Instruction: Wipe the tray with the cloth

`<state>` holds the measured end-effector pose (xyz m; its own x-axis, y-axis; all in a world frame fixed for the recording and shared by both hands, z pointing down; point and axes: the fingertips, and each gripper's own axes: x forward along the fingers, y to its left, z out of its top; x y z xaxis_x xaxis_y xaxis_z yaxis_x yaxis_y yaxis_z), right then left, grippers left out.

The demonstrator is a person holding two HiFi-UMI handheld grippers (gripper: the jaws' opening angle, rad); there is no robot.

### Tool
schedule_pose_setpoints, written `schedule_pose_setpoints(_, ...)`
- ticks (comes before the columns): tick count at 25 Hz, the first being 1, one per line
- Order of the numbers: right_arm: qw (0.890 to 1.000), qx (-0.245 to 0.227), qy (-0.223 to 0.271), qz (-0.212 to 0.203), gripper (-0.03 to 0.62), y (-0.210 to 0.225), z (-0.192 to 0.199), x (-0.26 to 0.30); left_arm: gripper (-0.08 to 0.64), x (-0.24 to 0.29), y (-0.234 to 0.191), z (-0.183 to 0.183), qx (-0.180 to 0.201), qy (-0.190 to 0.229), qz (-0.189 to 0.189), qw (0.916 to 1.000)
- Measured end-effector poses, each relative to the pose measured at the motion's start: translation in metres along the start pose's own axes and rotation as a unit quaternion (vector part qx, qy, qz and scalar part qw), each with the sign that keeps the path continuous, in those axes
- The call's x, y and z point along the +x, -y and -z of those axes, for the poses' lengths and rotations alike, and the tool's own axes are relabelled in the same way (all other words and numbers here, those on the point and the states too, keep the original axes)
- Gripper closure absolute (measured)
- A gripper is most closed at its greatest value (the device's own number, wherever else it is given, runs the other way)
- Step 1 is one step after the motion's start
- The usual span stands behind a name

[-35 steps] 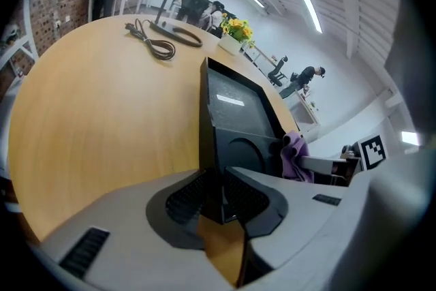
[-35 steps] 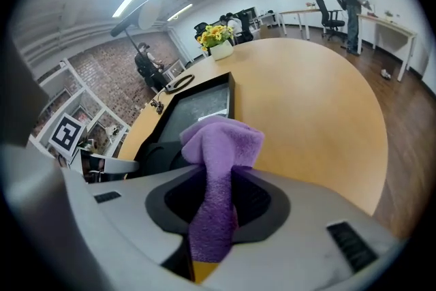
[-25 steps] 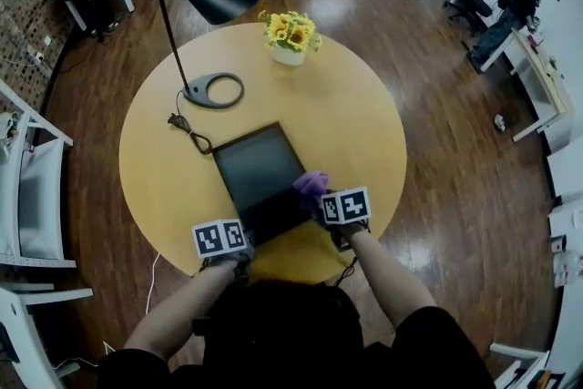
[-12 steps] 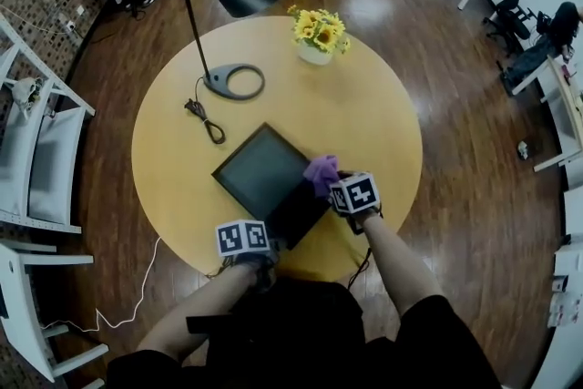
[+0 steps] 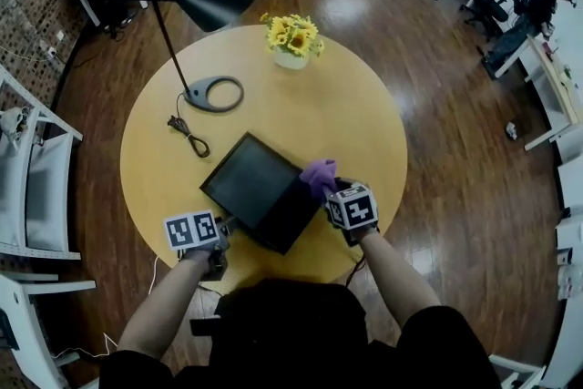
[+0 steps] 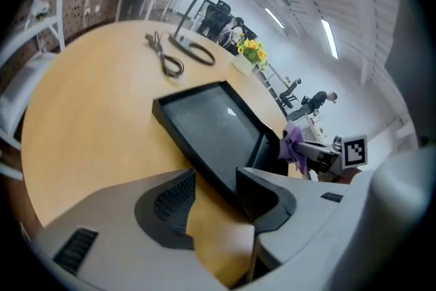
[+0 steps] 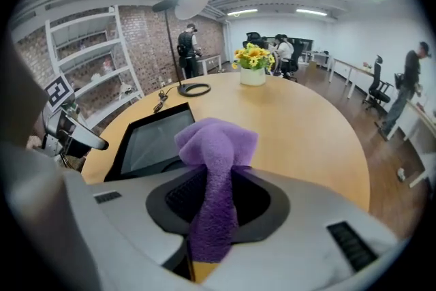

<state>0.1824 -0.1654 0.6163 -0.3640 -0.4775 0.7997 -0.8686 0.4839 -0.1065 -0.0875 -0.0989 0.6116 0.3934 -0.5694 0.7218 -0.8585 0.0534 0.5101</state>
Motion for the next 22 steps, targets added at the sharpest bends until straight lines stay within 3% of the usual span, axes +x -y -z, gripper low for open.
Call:
schedule_pose_setpoints(3, 0.997, 0.075, 0.03, 0.002, 0.488, 0.001, 0.002, -0.02, 0.365, 0.002, -0.009, -0.053, 0.096, 0.037, -0.036, 0.9941)
schedule_pose_setpoints(6, 0.986, 0.161, 0.041, -0.007, 0.488, -0.005, 0.016, -0.032, 0.332, 0.019, -0.013, -0.092, 0.207, 0.046, -0.059, 0.9754)
schedule_pose_setpoints(8, 0.975, 0.217, 0.048, -0.01, 0.488, -0.009, 0.026, -0.033, 0.316, 0.035, -0.013, -0.106, 0.256, 0.035, -0.056, 0.9643)
schedule_pose_setpoints(12, 0.958, 0.281, 0.048, -0.007, 0.483, -0.012, 0.035, -0.019, 0.316, 0.063, -0.009, -0.107, 0.282, -0.004, -0.026, 0.959)
schedule_pose_setpoints(15, 0.963, 0.269, 0.021, 0.017, 0.46, -0.012, 0.036, -0.005, 0.316, 0.079, -0.016, -0.091, 0.304, -0.042, -0.019, 0.9517)
schedule_pose_setpoints(18, 0.969, 0.244, 0.007, 0.047, 0.453, -0.005, 0.034, 0.0, 0.338, 0.08, -0.018, -0.08, 0.309, -0.052, -0.012, 0.9495)
schedule_pose_setpoints(22, 0.974, 0.223, 0.004, 0.048, 0.46, 0.008, 0.022, 0.007, 0.357, 0.066, -0.016, -0.056, 0.337, -0.078, -0.002, 0.9383)
